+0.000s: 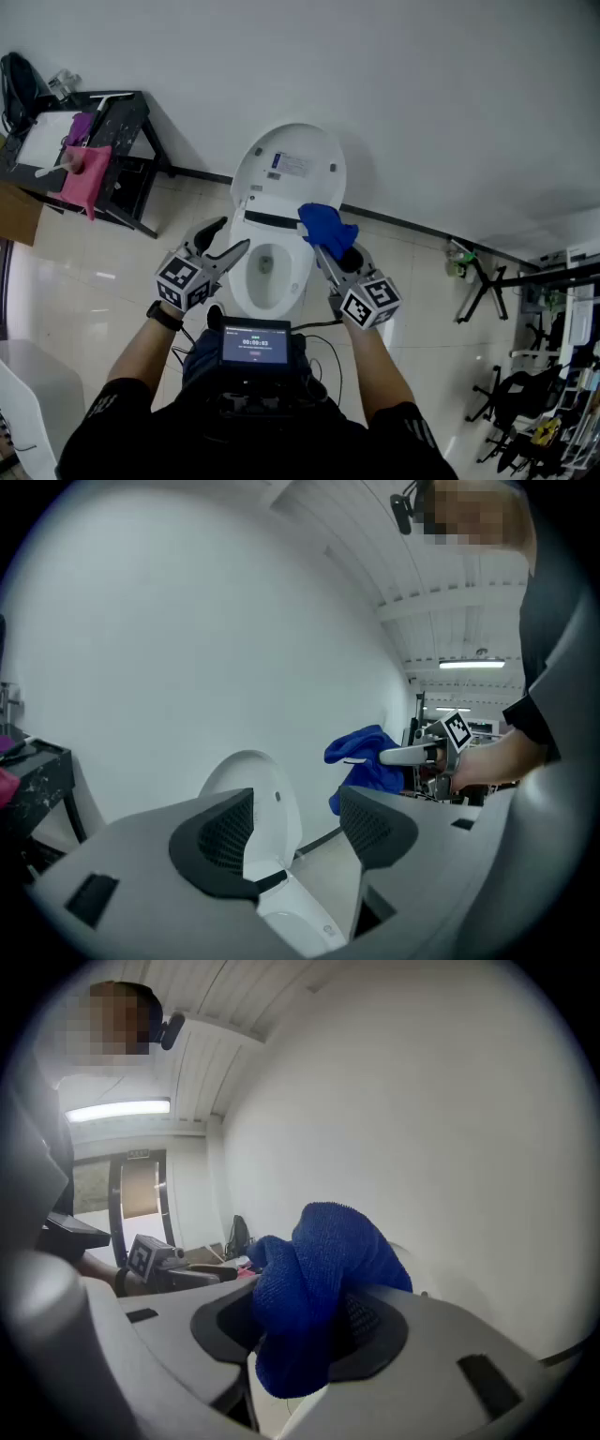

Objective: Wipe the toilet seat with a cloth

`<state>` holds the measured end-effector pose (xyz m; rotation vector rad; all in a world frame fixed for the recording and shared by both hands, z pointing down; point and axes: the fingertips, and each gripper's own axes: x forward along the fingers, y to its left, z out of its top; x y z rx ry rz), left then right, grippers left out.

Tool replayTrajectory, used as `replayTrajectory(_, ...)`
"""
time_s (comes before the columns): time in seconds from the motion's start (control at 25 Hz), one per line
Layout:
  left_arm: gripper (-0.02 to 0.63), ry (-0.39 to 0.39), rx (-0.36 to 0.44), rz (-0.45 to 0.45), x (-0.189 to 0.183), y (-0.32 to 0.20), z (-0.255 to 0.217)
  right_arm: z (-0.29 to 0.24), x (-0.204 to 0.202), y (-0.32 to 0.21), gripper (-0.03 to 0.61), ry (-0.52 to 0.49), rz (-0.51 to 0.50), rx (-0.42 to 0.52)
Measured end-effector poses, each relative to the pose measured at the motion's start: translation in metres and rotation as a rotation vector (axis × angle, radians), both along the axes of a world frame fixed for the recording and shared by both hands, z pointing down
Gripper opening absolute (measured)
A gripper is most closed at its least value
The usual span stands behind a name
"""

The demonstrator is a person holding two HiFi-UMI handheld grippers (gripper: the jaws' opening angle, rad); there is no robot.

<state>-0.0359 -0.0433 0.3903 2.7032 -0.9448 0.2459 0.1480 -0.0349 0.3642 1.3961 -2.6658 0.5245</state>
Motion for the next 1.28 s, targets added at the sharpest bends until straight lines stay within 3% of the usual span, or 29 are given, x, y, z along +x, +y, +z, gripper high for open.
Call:
replayTrajectory(0.48,0.276,-0.028,-0.083,0.006,-0.013,0.000,0.053,0.099,-0.013,-0.044,0.186,0.025,-0.009,-0.125)
replayTrajectory(0.76,0.276,-0.037,-0.161,-0.013,-0.028,-0.007,0.104,0.170,-0.042,-0.071,0.186,0.053,-0.058,-0.194)
replayTrajectory(1.28,0.276,-0.060,-0.318,-0.038,-0.051,0.011,0.209,0.366,-0.096,-0.086,0.186,0.093,-0.131,-0.458)
